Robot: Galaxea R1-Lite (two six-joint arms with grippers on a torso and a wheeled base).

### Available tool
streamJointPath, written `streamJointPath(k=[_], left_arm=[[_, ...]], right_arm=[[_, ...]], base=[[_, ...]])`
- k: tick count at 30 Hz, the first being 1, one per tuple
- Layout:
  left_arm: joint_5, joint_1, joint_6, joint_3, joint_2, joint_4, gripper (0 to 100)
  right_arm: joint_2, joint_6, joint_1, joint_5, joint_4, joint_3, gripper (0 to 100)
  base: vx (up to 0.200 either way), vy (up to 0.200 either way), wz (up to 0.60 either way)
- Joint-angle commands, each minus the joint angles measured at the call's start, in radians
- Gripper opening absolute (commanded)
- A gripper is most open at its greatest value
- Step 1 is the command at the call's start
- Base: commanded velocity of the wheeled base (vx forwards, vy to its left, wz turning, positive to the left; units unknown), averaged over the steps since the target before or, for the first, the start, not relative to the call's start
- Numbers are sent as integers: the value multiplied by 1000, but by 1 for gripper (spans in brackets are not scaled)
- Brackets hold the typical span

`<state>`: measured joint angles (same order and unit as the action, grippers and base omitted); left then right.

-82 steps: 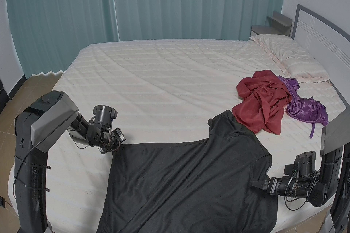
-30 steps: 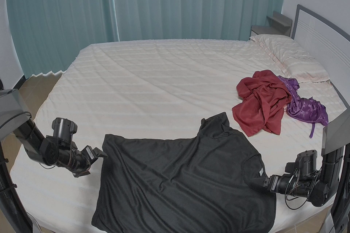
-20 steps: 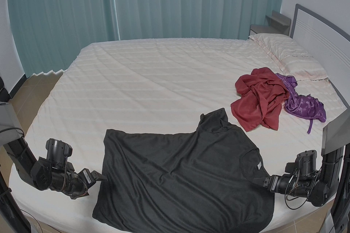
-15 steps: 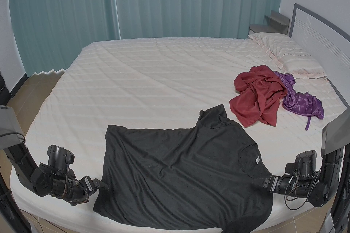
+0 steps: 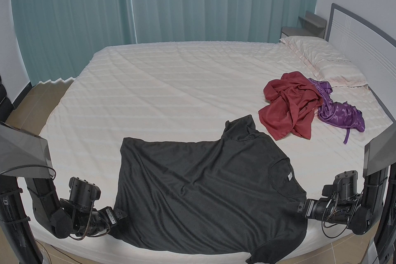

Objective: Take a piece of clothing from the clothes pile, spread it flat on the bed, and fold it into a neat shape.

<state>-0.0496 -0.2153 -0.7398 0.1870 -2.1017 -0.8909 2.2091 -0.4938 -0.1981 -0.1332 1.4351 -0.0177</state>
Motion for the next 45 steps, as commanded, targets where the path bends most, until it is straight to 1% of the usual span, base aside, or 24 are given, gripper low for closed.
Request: streamJointPath(k=[1,4,5,8,11,15,18,19,20,21,24,26,27,29,30,32,37,40,41,44,45], left_arm=[[-39,-36,0,-43,-118,-63,100],[-64,-49,5,-44,-139,-79,100],[-78,-55,5,-43,-147,-80,0],[-81,-61,5,-41,-149,-82,0],[-81,-85,7,-55,-149,-82,0],[-88,-87,10,-87,-139,-82,0],[-110,-85,51,-127,-123,-79,0],[-127,-84,82,-150,-118,-80,0],[-127,-84,82,-150,-118,-80,0],[-139,-84,109,-175,-116,-82,0],[-144,-88,117,-185,-118,-69,0],[-145,-88,117,-185,-126,-63,0],[-147,-88,119,-185,-132,-62,0],[-147,-88,119,-185,-135,-53,0],[-147,-88,119,-185,-135,-53,0],[-145,-90,129,-185,-135,-25,0],[-145,-95,131,-185,-135,-30,0],[-144,-98,131,-185,-136,-31,0],[-144,-99,131,-185,-136,-31,0],[-144,-101,131,-185,-136,-33,0],[-144,-101,131,-185,-136,-33,0]], right_arm=[[0,0,-1,0,1,16,100],[0,0,-1,0,1,18,100],[0,0,-3,0,1,18,100],[0,0,-6,0,2,18,100],[0,-2,-7,0,2,16,100],[-2,-2,-6,0,2,18,100],[0,0,-6,0,1,18,100],[3,0,-7,0,1,16,100],[3,0,-7,0,1,16,100],[4,4,-6,1,1,16,100],[4,6,-3,4,2,16,100],[3,12,11,7,8,18,100],[3,18,35,7,16,18,100],[3,35,57,7,15,12,100],[3,35,57,7,15,12,100],[12,74,86,7,13,1,100],[52,90,120,6,-19,-87,100],[89,112,111,6,-51,-111,100],[113,133,106,4,-58,-131,100],[124,141,105,4,-71,-168,100],[136,143,97,4,-111,-206,100]], base=[[0,0,0],[0,0,0],[0,0,0],[0,0,0],[0,0,0],[0,0,0],[0,0,0],[0,0,0],[0,0,0],[0,0,0],[0,0,0],[0,0,0],[0,0,0],[0,0,0],[0,0,0],[0,0,0],[0,0,0],[0,0,0],[0,0,0],[0,0,0],[0,0,0]])
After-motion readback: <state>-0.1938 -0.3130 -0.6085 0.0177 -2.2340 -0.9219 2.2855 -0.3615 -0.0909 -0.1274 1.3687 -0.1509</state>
